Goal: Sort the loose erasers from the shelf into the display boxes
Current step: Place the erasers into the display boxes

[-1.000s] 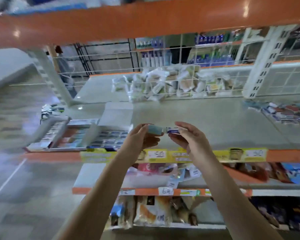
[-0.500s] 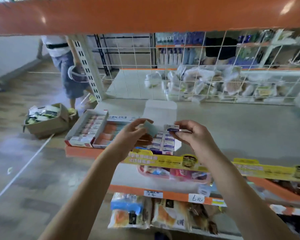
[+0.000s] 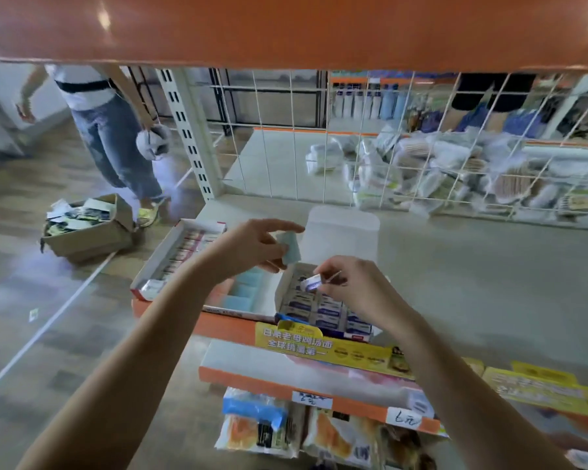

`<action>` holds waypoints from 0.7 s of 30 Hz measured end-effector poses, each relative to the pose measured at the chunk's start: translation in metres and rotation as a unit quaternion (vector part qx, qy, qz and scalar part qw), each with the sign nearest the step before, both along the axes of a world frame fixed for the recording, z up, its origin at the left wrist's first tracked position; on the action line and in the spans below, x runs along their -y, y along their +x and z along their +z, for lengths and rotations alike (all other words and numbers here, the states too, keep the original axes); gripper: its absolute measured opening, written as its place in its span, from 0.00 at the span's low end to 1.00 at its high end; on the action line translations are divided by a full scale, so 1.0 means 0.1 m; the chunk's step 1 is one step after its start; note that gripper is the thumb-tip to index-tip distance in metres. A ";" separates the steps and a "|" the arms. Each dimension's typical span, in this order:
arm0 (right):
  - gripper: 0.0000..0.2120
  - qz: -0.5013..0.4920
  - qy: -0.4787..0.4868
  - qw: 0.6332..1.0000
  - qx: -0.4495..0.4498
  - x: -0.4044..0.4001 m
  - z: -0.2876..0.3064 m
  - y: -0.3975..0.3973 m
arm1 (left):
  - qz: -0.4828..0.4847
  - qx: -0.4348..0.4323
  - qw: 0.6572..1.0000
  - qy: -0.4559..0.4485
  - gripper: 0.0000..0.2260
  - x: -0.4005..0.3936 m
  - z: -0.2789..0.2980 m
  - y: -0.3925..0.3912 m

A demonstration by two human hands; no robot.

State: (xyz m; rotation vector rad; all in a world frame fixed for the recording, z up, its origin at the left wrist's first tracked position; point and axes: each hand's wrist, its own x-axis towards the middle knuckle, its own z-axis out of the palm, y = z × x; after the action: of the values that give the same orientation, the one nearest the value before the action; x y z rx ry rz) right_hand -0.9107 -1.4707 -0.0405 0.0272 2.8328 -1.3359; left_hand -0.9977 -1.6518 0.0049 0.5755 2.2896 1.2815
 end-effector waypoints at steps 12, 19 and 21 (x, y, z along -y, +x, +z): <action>0.13 -0.018 0.097 0.993 0.067 0.23 -0.10 -0.06 | -0.067 -0.022 0.996 -0.054 0.06 0.28 -0.09 -0.31; 0.12 -0.034 0.126 0.988 0.085 0.30 -0.07 -0.08 | -0.114 -0.018 0.991 -0.063 0.03 0.44 -0.15 -0.53; 0.11 -0.037 0.145 0.985 0.080 0.33 -0.07 -0.09 | -0.131 -0.024 0.987 -0.085 0.03 0.48 -0.16 -0.59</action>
State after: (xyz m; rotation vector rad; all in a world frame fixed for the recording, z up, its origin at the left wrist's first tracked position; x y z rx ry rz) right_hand -0.9194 -1.5033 -0.0478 0.2336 2.8821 -0.8741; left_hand -1.0566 -1.6999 -0.0112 0.8231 2.2431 0.9478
